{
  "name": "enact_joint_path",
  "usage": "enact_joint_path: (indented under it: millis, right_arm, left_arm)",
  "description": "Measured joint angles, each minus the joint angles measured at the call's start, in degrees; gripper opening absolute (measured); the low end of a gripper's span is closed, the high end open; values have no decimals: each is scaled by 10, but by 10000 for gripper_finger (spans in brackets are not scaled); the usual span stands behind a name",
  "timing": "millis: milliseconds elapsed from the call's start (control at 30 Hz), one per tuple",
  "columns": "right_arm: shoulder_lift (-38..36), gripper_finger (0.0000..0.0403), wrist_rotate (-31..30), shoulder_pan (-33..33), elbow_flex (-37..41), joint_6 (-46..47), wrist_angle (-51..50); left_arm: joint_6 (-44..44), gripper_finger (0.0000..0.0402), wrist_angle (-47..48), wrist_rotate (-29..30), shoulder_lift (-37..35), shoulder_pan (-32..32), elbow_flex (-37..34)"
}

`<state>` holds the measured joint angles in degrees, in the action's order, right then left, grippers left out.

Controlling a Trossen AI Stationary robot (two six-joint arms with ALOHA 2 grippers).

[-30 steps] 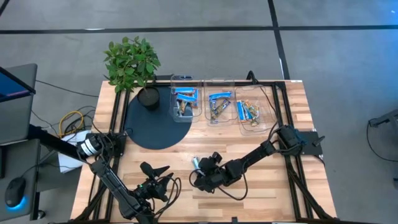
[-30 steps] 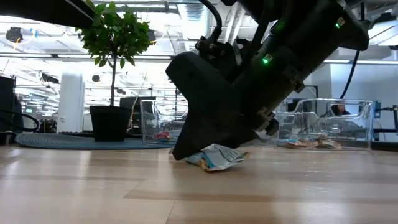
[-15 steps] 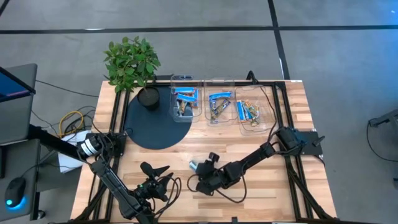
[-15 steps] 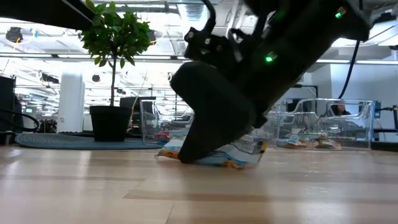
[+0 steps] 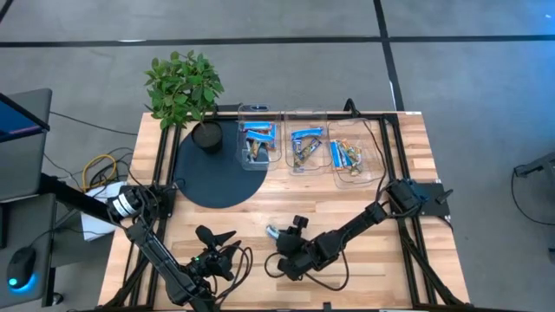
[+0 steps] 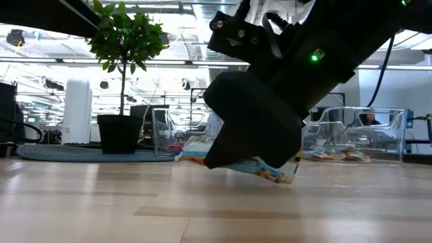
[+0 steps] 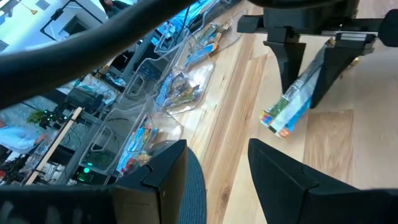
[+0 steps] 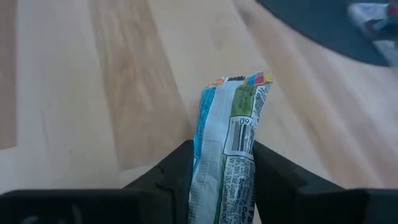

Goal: Pick and place Granola Bars by type
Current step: Put the yellow granola bar into the right transparent bin

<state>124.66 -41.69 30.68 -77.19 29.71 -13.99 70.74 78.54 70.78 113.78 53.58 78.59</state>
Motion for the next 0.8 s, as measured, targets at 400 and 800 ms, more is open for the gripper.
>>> enact_joint_path:
  millis: [400, 800]
  right_arm:
    - [-2, 123, -121, -1, -159, 82, -328]
    - [-20, 124, -138, -32, -223, 334, -748]
  left_arm:
    - [-1, 167, 0, -13, 0, 0, 0]
    - [-1, 167, -1, -19, 0, 0, 0]
